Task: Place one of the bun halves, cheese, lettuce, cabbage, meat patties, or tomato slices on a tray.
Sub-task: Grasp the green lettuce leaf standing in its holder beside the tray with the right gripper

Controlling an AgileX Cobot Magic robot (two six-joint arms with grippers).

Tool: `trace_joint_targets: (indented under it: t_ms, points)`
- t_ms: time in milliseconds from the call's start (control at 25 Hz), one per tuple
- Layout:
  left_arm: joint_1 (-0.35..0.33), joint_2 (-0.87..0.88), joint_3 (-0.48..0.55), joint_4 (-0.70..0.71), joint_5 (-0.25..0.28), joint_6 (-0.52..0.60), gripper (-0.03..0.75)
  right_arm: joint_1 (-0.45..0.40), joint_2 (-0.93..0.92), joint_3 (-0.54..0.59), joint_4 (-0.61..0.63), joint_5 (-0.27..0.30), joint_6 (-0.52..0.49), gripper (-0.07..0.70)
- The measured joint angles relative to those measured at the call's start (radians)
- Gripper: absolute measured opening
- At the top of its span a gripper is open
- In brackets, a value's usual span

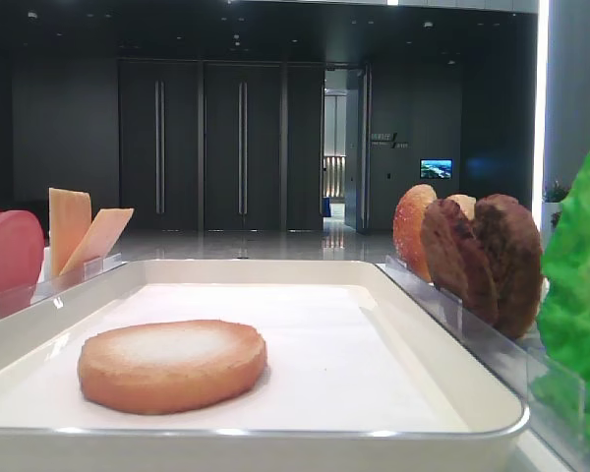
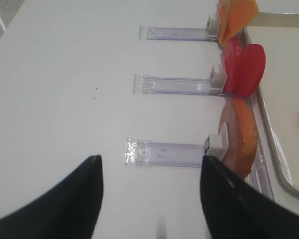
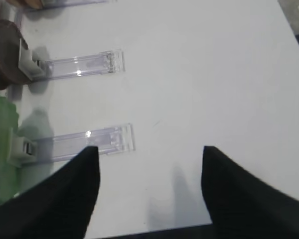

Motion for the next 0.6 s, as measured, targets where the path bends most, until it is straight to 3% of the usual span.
trace_joint_targets:
  t_ms: [280, 600]
  points:
    - [0.000, 0.000, 0.000, 0.000, 0.000, 0.000, 0.471, 0.000, 0.328, -0.131, 0.057, 0.080, -0.002, 0.424]
    - [0.000, 0.000, 0.000, 0.000, 0.000, 0.000, 0.471, 0.000, 0.674, -0.331, 0.093, 0.089, -0.012, 0.424]
